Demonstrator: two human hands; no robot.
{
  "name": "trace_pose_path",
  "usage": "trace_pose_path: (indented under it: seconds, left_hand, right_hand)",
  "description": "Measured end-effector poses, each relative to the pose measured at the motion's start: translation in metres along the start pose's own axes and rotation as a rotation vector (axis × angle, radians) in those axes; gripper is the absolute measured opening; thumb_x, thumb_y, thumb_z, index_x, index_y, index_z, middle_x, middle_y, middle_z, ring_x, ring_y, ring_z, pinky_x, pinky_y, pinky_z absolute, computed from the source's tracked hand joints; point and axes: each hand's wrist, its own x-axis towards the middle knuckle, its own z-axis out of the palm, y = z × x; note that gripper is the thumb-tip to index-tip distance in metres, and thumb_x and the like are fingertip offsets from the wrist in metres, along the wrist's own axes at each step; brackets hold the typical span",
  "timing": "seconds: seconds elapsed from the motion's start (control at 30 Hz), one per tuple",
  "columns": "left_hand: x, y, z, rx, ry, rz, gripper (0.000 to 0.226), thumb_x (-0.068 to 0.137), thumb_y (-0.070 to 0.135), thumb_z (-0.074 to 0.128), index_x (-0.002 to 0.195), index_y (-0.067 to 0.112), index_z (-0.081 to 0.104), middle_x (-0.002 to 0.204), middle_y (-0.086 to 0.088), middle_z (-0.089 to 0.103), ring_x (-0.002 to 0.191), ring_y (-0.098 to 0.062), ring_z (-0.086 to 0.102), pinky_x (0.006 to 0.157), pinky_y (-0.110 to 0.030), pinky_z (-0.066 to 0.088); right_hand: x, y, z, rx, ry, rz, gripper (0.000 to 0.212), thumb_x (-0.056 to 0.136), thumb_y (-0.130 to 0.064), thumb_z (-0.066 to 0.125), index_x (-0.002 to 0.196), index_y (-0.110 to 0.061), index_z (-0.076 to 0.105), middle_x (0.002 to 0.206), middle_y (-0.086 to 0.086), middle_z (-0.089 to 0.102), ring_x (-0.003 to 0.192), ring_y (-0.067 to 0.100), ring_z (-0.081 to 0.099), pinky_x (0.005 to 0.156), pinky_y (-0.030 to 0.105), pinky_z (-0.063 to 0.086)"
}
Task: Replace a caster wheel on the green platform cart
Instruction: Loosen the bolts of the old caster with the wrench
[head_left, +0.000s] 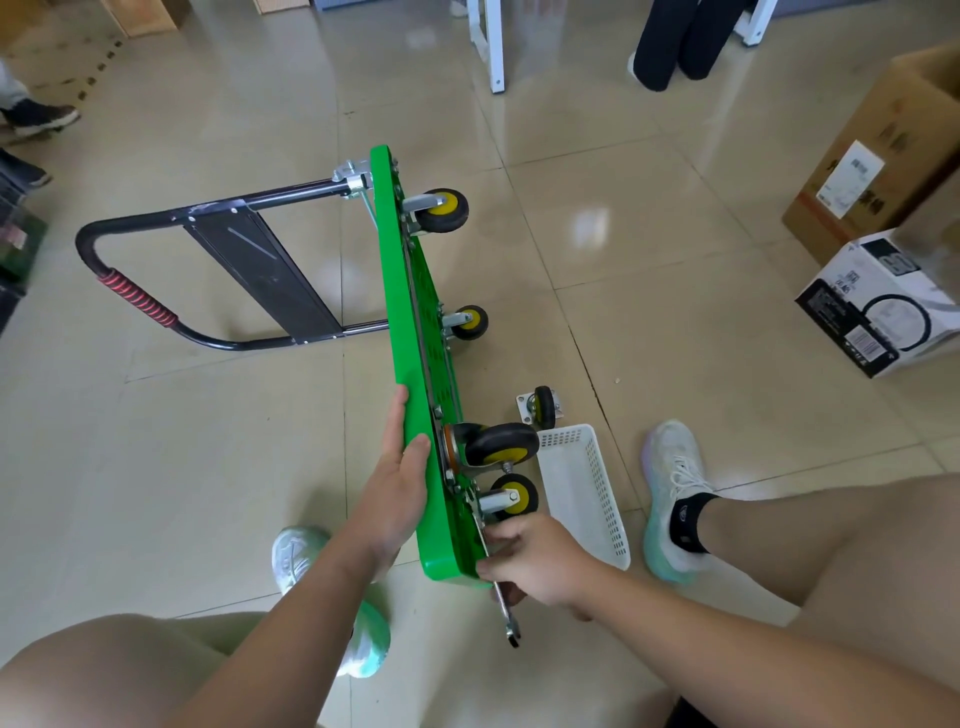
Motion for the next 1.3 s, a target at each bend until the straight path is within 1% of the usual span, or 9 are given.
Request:
trace_pose_path:
  seconds: [0.27, 0.43, 0.67, 0.83, 0.93, 1.03, 1.13, 1.2, 1.3]
  left_hand:
    - [-0.001, 0.002, 0.0, 0.01, 0.005, -0.026, 0.057, 0.111, 0.036, 0.03, 0.148, 0.074, 0.011, 0.156, 0.016, 0.042, 0.136, -0.014, 0.05, 0.12, -0.047, 0.038]
    - [0.0, 0.003, 0.001, 0.026, 0.003, -0.026, 0.058, 0.112, 0.033, 0.028, 0.15, 0.072, 0.01, 0.155, 0.018, 0.04, 0.137, -0.014, 0.049, 0.121, -0.046, 0.036]
    - [0.003, -0.003, -0.001, 0.009, -0.005, -0.007, 0.057, 0.111, 0.035, 0.029, 0.146, 0.077, 0.01, 0.16, 0.015, 0.038, 0.141, -0.018, 0.047, 0.121, -0.048, 0.036]
    - [0.002, 0.0, 0.0, 0.021, -0.01, -0.016, 0.058, 0.113, 0.032, 0.027, 0.15, 0.072, 0.008, 0.159, 0.015, 0.039, 0.139, -0.014, 0.048, 0.121, -0.044, 0.035]
    - [0.002, -0.001, 0.0, 0.027, -0.004, -0.006, 0.057, 0.113, 0.033, 0.027, 0.149, 0.072, 0.008, 0.16, 0.015, 0.038, 0.141, -0.015, 0.046, 0.123, -0.045, 0.034]
    - [0.002, -0.001, -0.001, 0.02, -0.012, -0.017, 0.056, 0.113, 0.035, 0.028, 0.148, 0.074, 0.008, 0.158, 0.014, 0.04, 0.135, -0.015, 0.051, 0.119, -0.048, 0.039]
    - [0.002, 0.001, 0.0, 0.001, -0.014, -0.028, 0.057, 0.113, 0.034, 0.028, 0.148, 0.074, 0.008, 0.155, 0.015, 0.04, 0.131, -0.012, 0.054, 0.116, -0.048, 0.042]
    - [0.003, 0.0, 0.001, -0.012, -0.004, -0.015, 0.057, 0.111, 0.037, 0.03, 0.142, 0.08, 0.01, 0.157, 0.015, 0.04, 0.134, -0.015, 0.053, 0.117, -0.049, 0.041]
    - [0.004, -0.003, 0.0, -0.019, 0.008, -0.009, 0.056, 0.104, 0.044, 0.033, 0.133, 0.087, 0.012, 0.159, 0.014, 0.039, 0.138, -0.019, 0.051, 0.118, -0.051, 0.039]
  right_hand:
    - [-0.008, -0.03, 0.0, 0.344, -0.097, 0.125, 0.022, 0.091, -0.006, 0.069, 0.111, 0.003, 0.067, 0.077, 0.008, 0.07, 0.063, 0.021, 0.069, 0.058, 0.029, 0.055]
    - [-0.005, -0.044, -0.008, 0.424, -0.152, 0.14, 0.012, 0.093, -0.009, 0.067, 0.1, -0.001, 0.064, 0.072, 0.007, 0.068, 0.064, 0.021, 0.067, 0.058, 0.028, 0.053]
    - [-0.004, -0.048, -0.006, 0.364, -0.166, 0.19, 0.018, 0.094, -0.008, 0.066, 0.108, 0.003, 0.063, 0.072, 0.008, 0.065, 0.055, 0.018, 0.065, 0.054, 0.027, 0.054]
    - [-0.004, -0.052, -0.005, 0.489, -0.182, 0.215, 0.009, 0.096, -0.013, 0.063, 0.096, -0.004, 0.064, 0.068, 0.004, 0.066, 0.056, 0.014, 0.064, 0.05, 0.022, 0.05]
    - [0.003, -0.043, -0.001, 0.359, -0.127, 0.199, 0.021, 0.093, -0.01, 0.066, 0.111, 0.002, 0.064, 0.072, 0.007, 0.067, 0.057, 0.019, 0.064, 0.052, 0.025, 0.05]
    - [0.007, -0.027, -0.002, 0.166, -0.06, 0.169, 0.031, 0.09, -0.007, 0.068, 0.121, -0.007, 0.066, 0.085, 0.009, 0.073, 0.06, 0.019, 0.069, 0.054, 0.025, 0.052]
    - [0.018, -0.007, 0.0, -0.016, 0.029, 0.073, 0.045, 0.088, -0.008, 0.071, 0.132, -0.016, 0.064, 0.108, 0.005, 0.074, 0.083, 0.018, 0.073, 0.074, 0.026, 0.059]
    - [0.028, 0.001, 0.001, -0.058, 0.065, 0.027, 0.041, 0.09, -0.005, 0.069, 0.129, -0.016, 0.067, 0.117, 0.0, 0.071, 0.1, 0.016, 0.068, 0.088, 0.023, 0.054]
    - [0.039, 0.002, 0.001, 0.043, 0.098, 0.007, 0.033, 0.092, 0.005, 0.059, 0.107, -0.02, 0.074, 0.104, -0.001, 0.068, 0.094, 0.014, 0.062, 0.083, 0.018, 0.049]
